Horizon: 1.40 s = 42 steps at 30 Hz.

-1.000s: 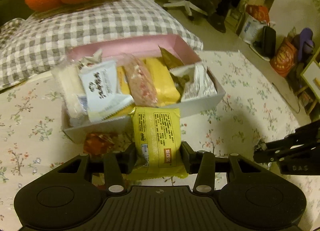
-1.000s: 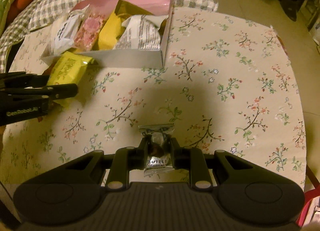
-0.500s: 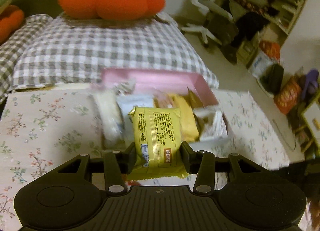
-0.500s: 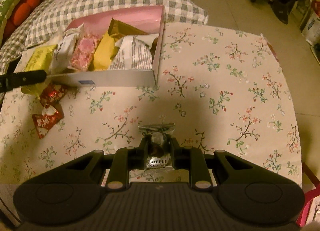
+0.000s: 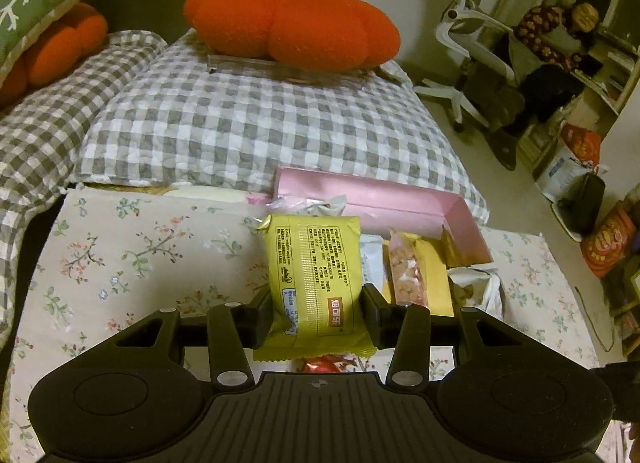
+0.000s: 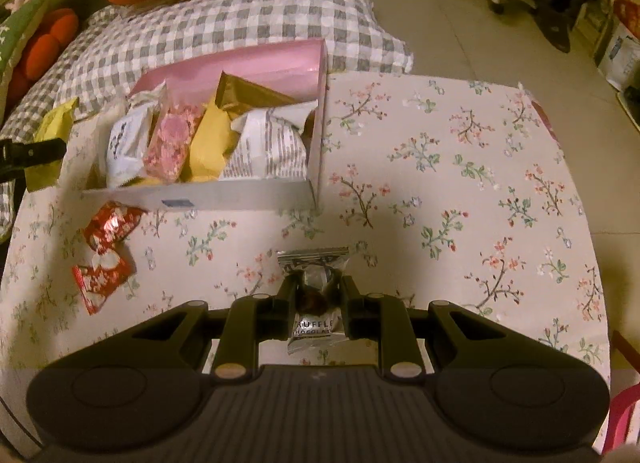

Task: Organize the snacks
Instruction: 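Carry both held packets up over the pink box, then lower both packets into the pink box and open both grippers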

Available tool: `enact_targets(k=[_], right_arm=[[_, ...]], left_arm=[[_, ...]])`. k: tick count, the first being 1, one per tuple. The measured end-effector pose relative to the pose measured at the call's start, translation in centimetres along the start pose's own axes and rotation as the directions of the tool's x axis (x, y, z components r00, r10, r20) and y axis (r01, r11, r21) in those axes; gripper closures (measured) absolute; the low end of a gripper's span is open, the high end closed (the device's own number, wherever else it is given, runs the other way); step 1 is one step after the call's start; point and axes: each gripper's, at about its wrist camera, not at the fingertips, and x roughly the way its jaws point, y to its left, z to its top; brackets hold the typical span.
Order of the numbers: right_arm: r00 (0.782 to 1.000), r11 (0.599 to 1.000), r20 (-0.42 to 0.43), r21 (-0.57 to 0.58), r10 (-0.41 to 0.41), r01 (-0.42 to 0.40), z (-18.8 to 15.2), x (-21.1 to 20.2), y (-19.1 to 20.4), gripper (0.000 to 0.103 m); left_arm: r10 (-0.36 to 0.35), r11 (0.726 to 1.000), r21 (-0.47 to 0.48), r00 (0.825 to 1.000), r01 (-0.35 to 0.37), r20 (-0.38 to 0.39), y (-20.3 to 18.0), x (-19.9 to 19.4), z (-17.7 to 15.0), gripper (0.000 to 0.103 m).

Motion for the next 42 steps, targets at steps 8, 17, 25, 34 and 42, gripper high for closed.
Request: enact_targets(k=[8, 17, 25, 34, 42], right_arm=[[0.997, 0.996, 0.064, 0.069, 0.046, -0.051, 2.5, 0.7, -0.4, 0.083], [0.976, 0.948, 0.156, 0.257, 0.151, -0.188, 6.0, 2.6, -1.7, 0.083], [0.956, 0.941, 0.234, 0.247, 0.175, -0.232, 9.1, 3.6, -0.9, 0.083], [0.958, 0.957, 0.257, 0.221, 0.131, -0.190, 10.2, 5.9, 0.6, 0.083], [0.950, 0.941, 0.291, 0.273, 0.115, -0.198, 10.5, 5.1, 0.3, 0.076]], left_arm=[[-0.022, 1.000, 0.023, 0.999, 0.022, 0.037, -0.8, 0.5, 0.8, 0.060], [-0.094, 0.996, 0.004, 0.993, 0.094, 0.070, -2.3, 3.0, 3.2, 0.060], [-0.138, 0.990, -0.001, 0.988, 0.138, 0.069, -3.7, 6.5, 4.7, 0.060], [-0.111, 0.992, 0.065, 0.993, 0.109, 0.034, -5.2, 10.5, 5.4, 0.060], [-0.085, 0.992, 0.097, 0.995, 0.080, 0.049, -5.6, 9.8, 5.5, 0.042]])
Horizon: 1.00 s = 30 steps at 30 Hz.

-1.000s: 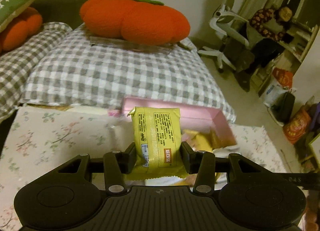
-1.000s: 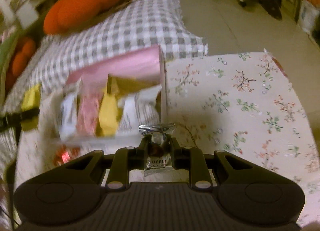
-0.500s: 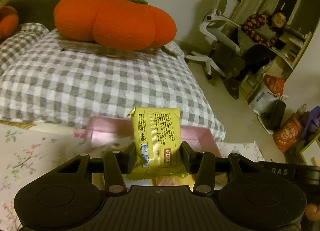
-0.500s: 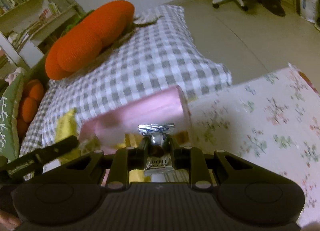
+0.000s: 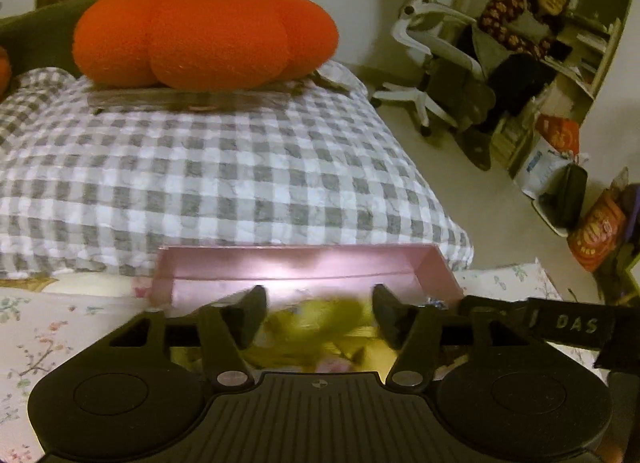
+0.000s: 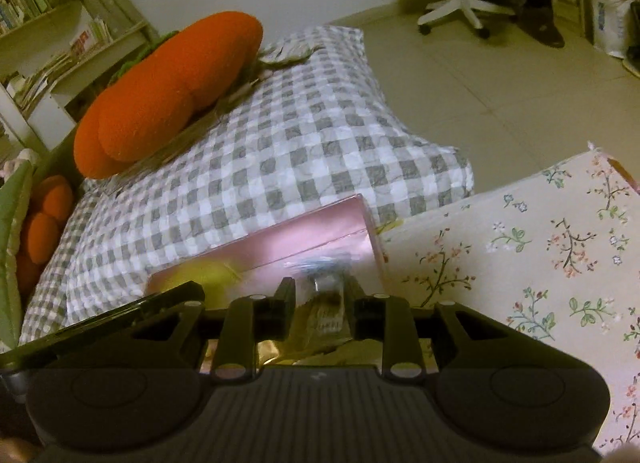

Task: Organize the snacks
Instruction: 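Lower both packets into the pink box and open both grippers, then move both tools back toward the red candy wrappers on the cloth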

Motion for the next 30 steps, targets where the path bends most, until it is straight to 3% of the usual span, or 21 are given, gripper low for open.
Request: enact_targets(k=[9, 16, 18, 26, 30], right_arm=[[1.000, 1.000, 0.017, 0.000, 0.004, -0.004, 0.9, -4.5, 1.3, 0.069], [1.000, 1.000, -0.002, -0.009, 0.022, -0.022, -0.5, -8.2, 3.3, 0.055], [0.999, 1.000, -0.024, -0.008, 0.023, -0.023, -1.3, -9.0, 3.8, 0.046], [0.989, 1.000, -0.145, 0.007, -0.014, 0.015, -4.3, -10.2, 4.9, 0.032], [0.979, 0.999, -0.203, 0.041, 0.035, -0.028, -6.4, -9.7, 4.7, 0.022]], left_arm=[[0.037, 0.997, -0.064, 0.999, -0.035, 0.022, 2.3, -5.9, -0.3, 0.042], [0.091, 0.996, 0.000, 0.996, -0.091, -0.005, 1.3, -9.7, -2.6, 0.039], [0.101, 0.995, 0.013, 0.994, -0.101, -0.029, 1.0, -10.3, -3.6, 0.039], [0.143, 0.989, 0.060, 0.986, -0.138, -0.081, 0.7, -12.3, -6.6, 0.031], [0.176, 0.982, 0.092, 0.979, -0.167, -0.103, 1.3, -12.0, -8.4, 0.027]])
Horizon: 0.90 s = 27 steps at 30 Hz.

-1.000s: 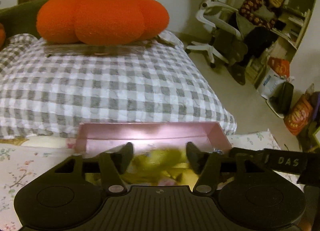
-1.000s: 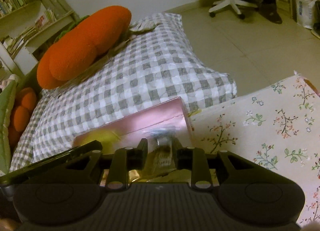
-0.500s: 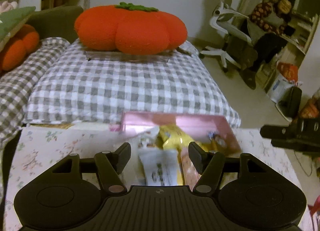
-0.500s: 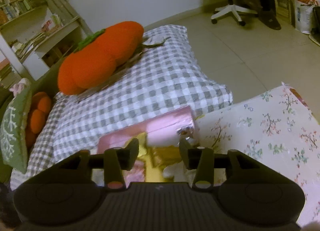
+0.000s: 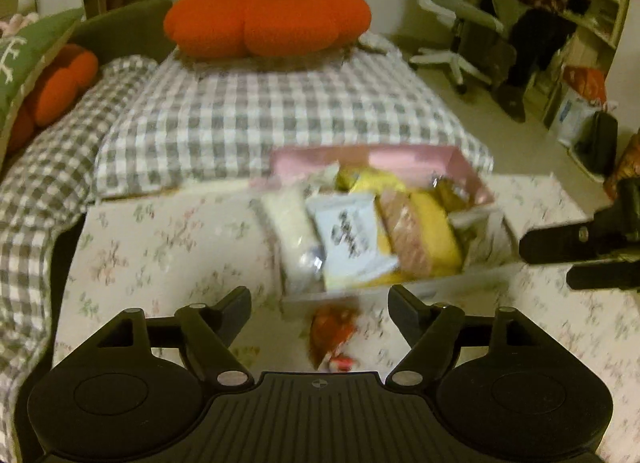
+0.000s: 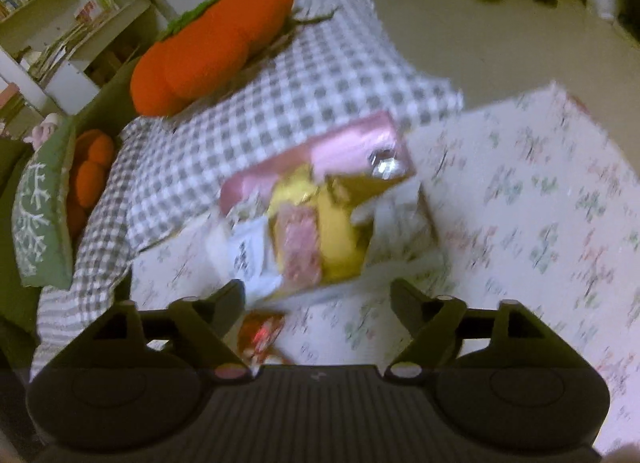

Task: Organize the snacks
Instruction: 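Move both tools back toward the red candy wrappers on the cloth, then grasp the red-and-white candy with the left gripper while the right gripper grasps the red-brown candy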

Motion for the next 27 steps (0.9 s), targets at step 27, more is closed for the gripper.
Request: enact_targets(k=[27], right_arm=[[0.985, 0.999, -0.167, -0.020, -0.044, 0.042, -3.3, 4.5, -1.0, 0.021]], left_arm=[[-0.089, 0.959, 0.242, 0.970, 0.145, -0.228, -1.8, 4.7, -5.6, 0.067]])
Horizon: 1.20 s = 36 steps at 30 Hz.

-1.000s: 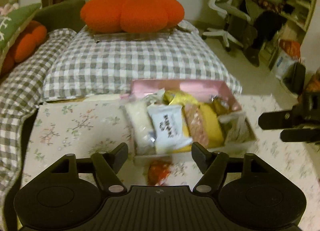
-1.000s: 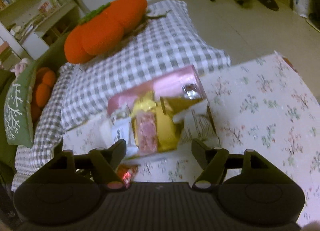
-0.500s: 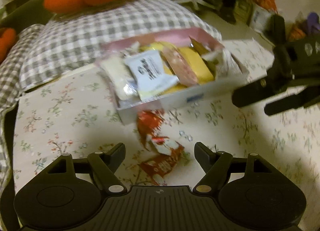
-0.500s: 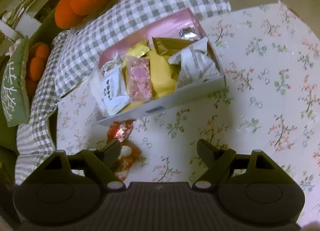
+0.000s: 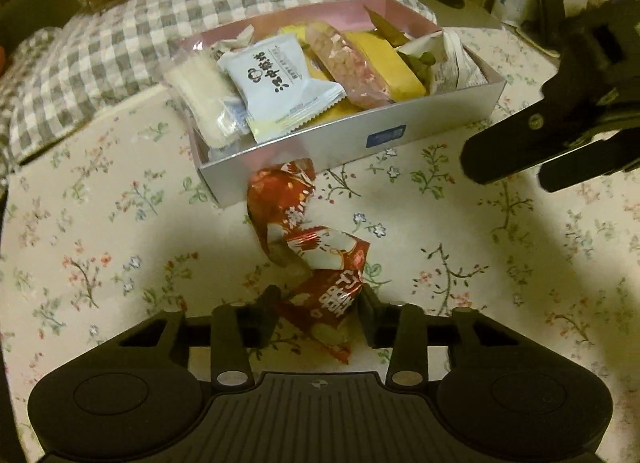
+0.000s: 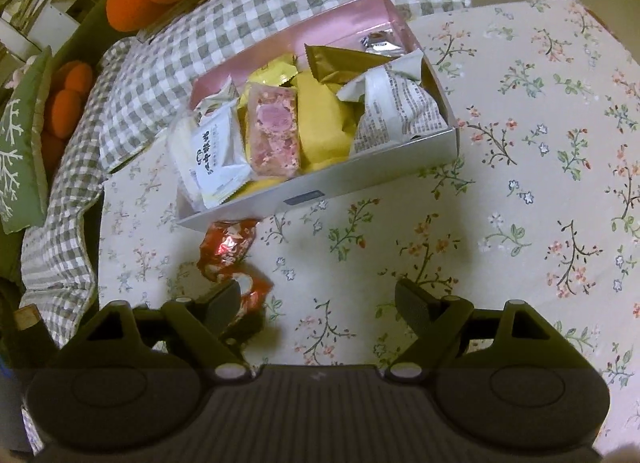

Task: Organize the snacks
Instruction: 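Grasp the red-and-white candy with the left gripper while the right gripper grasps the red-brown candy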

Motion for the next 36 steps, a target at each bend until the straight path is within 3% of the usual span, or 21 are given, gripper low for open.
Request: enact_targets(k=[7, 26, 36], right_arm=[[1.000, 0.999, 0.010, -0.022, -0.022, 0.023, -0.1, 1.3, 0.7, 0.021], [0.994, 0.987, 0.005, 0.113, 0.111, -0.111, 0.1, 7.0, 4.6, 0.021], [0.996, 0.992, 0.056, 0.100, 0.072, -0.077, 0.7, 8.6, 6.0, 0.037]], left_arm=[[-0.028, 0.999, -0.035, 1.000, 0.028, -0.002, 1.2, -1.0, -0.3, 0.072], [-0.012, 0.994, -0.106, 1.000, 0.012, -0.003, 5.6, -2.1, -2.3, 0.073], [-0.001, 0.991, -0.131, 1.000, 0.002, 0.005, 7.1, -2.0, -2.6, 0.073]])
